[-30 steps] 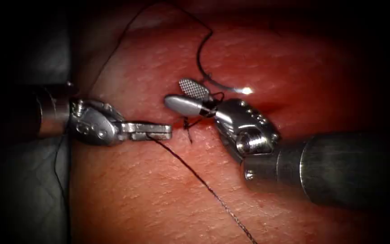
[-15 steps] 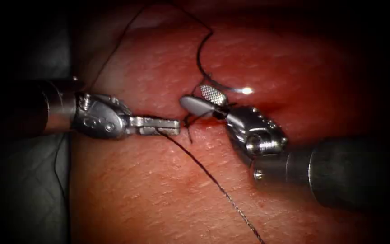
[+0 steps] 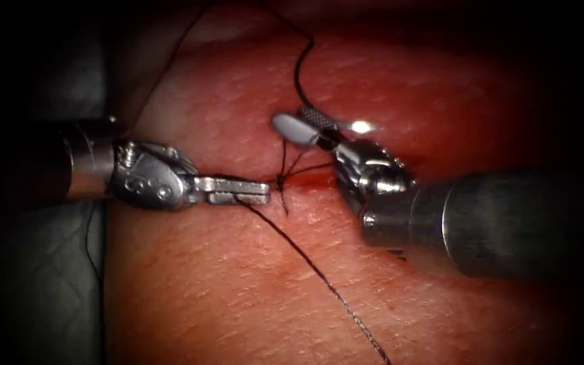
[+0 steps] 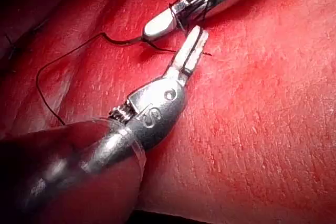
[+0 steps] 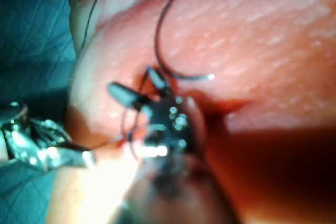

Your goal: Wound Closure

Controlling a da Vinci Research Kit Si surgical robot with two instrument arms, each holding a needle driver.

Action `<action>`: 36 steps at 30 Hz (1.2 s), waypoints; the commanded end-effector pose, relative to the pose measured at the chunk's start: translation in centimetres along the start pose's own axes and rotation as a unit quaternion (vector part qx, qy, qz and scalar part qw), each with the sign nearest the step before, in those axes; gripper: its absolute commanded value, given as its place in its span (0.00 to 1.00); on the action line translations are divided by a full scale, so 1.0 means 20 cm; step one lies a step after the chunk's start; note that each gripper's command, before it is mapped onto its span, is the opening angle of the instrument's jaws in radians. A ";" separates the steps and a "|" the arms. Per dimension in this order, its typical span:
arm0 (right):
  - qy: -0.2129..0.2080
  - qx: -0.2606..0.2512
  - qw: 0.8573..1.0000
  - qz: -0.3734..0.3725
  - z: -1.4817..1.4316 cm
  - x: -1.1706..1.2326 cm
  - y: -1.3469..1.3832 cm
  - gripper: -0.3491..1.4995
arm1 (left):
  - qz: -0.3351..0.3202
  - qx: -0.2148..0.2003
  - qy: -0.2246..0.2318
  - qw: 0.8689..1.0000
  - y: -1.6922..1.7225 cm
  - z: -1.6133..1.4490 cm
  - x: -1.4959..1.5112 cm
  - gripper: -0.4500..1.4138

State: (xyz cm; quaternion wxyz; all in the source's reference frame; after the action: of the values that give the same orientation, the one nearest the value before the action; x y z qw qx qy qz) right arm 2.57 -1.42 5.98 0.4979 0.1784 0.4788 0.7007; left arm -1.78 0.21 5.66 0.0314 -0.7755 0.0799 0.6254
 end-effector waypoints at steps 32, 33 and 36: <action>-0.072 -0.083 0.981 -0.158 0.016 -0.011 -0.005 0.28 | -0.003 -0.004 0.003 1.000 0.002 -0.001 -0.001 0.00; -0.072 -0.083 0.981 -0.158 0.016 -0.011 -0.005 0.28 | -0.003 -0.004 0.003 1.000 0.002 -0.001 -0.001 0.00; -0.073 -0.094 0.978 -0.173 0.017 -0.011 -0.004 0.19 | -0.003 -0.004 0.004 1.000 0.002 -0.002 -0.001 0.00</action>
State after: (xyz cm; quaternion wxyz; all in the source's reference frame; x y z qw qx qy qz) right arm 2.91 -1.34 6.08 0.6637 0.0904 0.3956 0.6284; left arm -1.69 0.17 5.62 0.0293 -0.7778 0.0756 0.6232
